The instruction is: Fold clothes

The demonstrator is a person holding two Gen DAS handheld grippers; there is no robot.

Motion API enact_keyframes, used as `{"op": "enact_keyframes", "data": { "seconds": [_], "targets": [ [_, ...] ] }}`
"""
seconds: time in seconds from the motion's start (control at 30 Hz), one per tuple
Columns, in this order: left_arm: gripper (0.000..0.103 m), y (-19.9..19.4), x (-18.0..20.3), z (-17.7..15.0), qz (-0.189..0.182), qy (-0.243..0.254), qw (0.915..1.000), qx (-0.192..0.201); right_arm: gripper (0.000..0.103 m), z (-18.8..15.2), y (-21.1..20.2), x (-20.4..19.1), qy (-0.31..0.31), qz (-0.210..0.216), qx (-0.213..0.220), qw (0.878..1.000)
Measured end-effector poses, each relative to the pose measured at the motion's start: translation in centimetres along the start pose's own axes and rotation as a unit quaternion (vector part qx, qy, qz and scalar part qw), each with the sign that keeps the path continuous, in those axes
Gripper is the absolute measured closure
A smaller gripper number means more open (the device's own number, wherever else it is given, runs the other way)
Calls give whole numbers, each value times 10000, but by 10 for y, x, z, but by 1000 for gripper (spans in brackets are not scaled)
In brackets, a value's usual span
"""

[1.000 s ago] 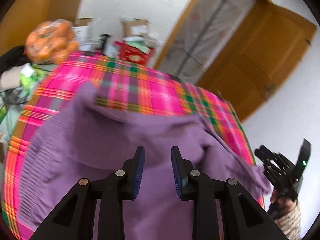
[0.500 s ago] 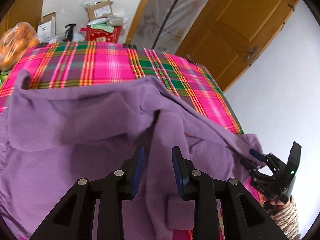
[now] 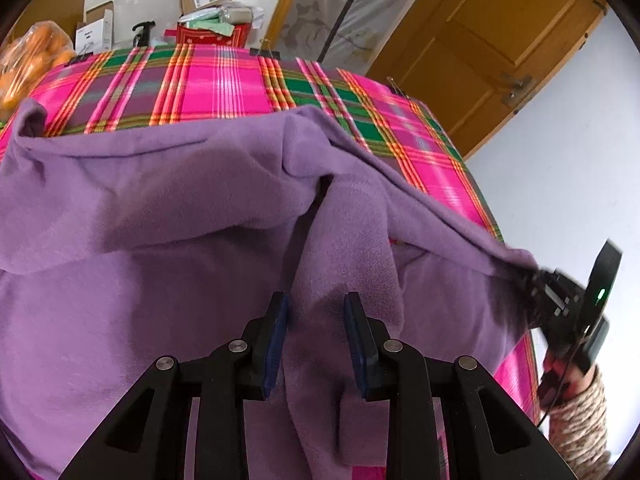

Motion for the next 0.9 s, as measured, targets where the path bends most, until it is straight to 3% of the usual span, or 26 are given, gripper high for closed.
{"op": "enact_keyframes", "data": {
  "seconds": [0.17, 0.57, 0.7, 0.9],
  "targets": [
    [73, 5, -3, -4, -19, -72, 10000, -60, 100, 24, 3, 15, 244, -12, 108, 9996],
    [73, 6, -6, -5, -116, -148, 9998, -84, 100, 102, 42, 29, 450, -534, 454, 9965],
    [73, 2, -9, -5, -170, -200, 9996, -55, 100, 119, 60, 32, 657, -498, 321, 9961],
    [73, 0, -16, -5, -241, -306, 9992, -22, 100, 112, 80, 32, 813, -466, -122, 9955]
  ]
}}
Point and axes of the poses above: each gripper's, at about its wrist camera, not at the fingertips, and y roughly the way its jaws point, x to its right, z to its top, the point moved 3 cm from there along y, roughly the way its jaws point, and after that the axes turned 1 degree about -y, right-handed, at the moved point
